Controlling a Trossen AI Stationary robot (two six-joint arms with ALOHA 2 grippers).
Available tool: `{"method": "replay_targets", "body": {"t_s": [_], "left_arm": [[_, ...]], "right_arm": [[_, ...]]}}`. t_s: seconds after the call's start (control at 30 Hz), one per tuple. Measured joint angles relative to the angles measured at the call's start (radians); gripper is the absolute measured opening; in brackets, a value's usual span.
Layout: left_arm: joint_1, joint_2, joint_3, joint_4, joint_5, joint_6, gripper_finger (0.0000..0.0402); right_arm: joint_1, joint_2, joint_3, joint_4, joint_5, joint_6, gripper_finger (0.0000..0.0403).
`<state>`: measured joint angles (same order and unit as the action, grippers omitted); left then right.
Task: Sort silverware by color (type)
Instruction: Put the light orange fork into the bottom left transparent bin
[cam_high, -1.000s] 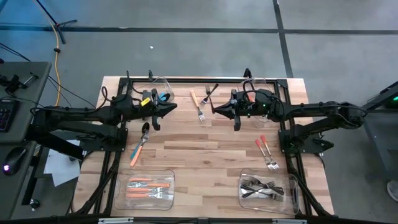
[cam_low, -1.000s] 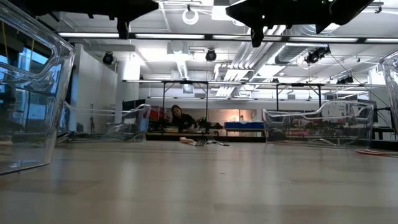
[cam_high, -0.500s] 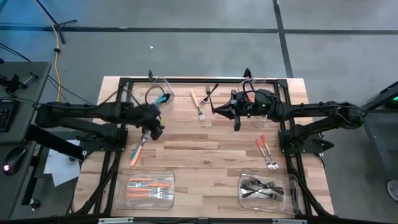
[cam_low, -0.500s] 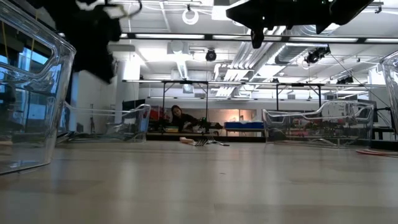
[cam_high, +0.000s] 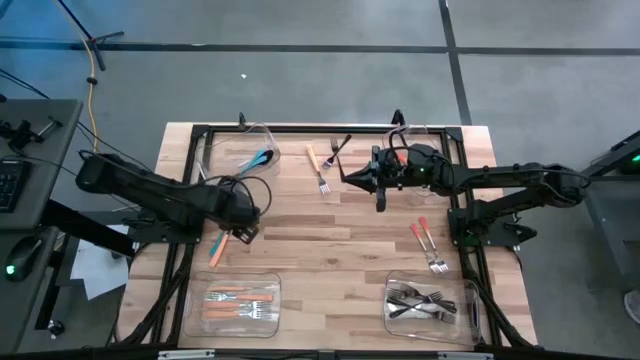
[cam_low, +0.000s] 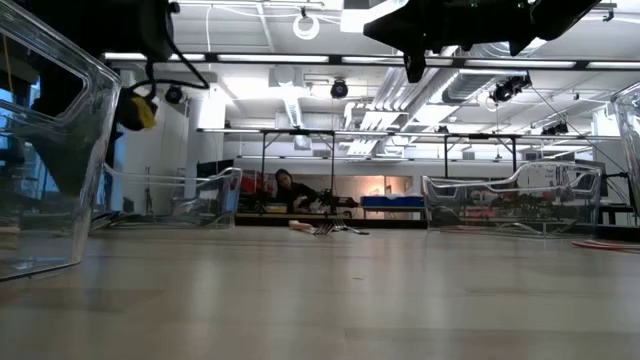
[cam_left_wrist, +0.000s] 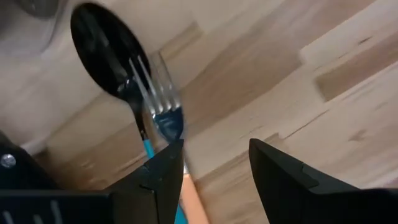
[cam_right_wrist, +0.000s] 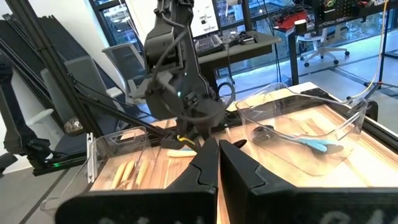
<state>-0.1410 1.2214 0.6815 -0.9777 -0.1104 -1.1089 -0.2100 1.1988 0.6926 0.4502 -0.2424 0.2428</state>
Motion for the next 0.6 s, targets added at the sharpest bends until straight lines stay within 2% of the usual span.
{"method": "replay_targets", "body": {"t_s": [0.37,0.6], "left_arm": [[-0.010,0.156,-0.002,-0.002,0.017,0.003,0.0170],[-0.010,0.194,-0.015,0.013,0.021,-0.009,0.0170]], "right_arm": [[0.000,0.000,0.000,-0.020,0.000,-0.008,0.0000],[0.000,0.000,0.000,-0.035,0.000,-0.011,0.0000]]}}
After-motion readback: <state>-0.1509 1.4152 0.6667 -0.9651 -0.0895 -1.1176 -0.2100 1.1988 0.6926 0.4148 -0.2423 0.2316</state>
